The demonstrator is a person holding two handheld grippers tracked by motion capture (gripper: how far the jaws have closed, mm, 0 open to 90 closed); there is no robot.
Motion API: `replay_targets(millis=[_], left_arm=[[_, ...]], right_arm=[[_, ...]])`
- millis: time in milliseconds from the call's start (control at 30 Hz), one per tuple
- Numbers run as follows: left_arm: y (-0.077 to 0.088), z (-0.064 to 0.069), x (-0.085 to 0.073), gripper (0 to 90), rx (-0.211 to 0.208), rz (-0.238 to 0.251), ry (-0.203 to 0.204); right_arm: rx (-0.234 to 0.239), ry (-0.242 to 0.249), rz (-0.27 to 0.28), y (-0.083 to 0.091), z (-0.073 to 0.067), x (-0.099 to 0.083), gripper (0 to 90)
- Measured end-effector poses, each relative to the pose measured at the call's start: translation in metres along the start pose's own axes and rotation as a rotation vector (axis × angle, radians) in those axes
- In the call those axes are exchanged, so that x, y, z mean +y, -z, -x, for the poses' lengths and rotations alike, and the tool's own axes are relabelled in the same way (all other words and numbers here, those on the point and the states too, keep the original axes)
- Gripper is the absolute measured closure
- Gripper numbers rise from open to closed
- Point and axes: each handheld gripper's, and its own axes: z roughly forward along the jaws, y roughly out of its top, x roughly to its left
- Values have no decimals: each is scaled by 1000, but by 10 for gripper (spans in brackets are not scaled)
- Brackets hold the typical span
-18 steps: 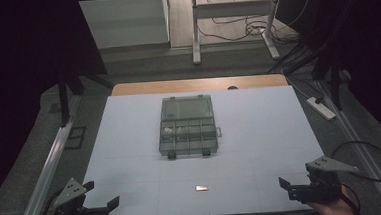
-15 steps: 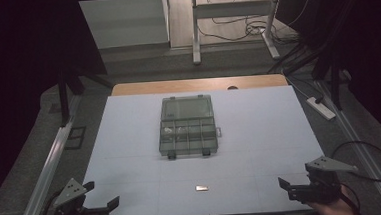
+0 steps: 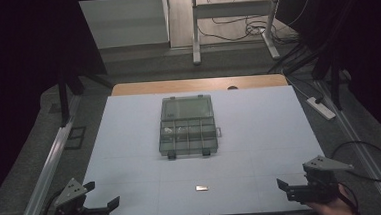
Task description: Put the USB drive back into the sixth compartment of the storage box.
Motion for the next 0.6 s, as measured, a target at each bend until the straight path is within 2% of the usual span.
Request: replay_targets(millis=[167,433,600], left_arm=[[0,0,0,12,-1,-1,2],[0,-1,0,13,-4,-3,11],[0,-2,0,13,-8,-2,16]], right_arm=[[3,19,-8,-1,-2,0,7],[39,73,-40,-4,-5,2,3],[63,78,-24,-5,-6,6,0]])
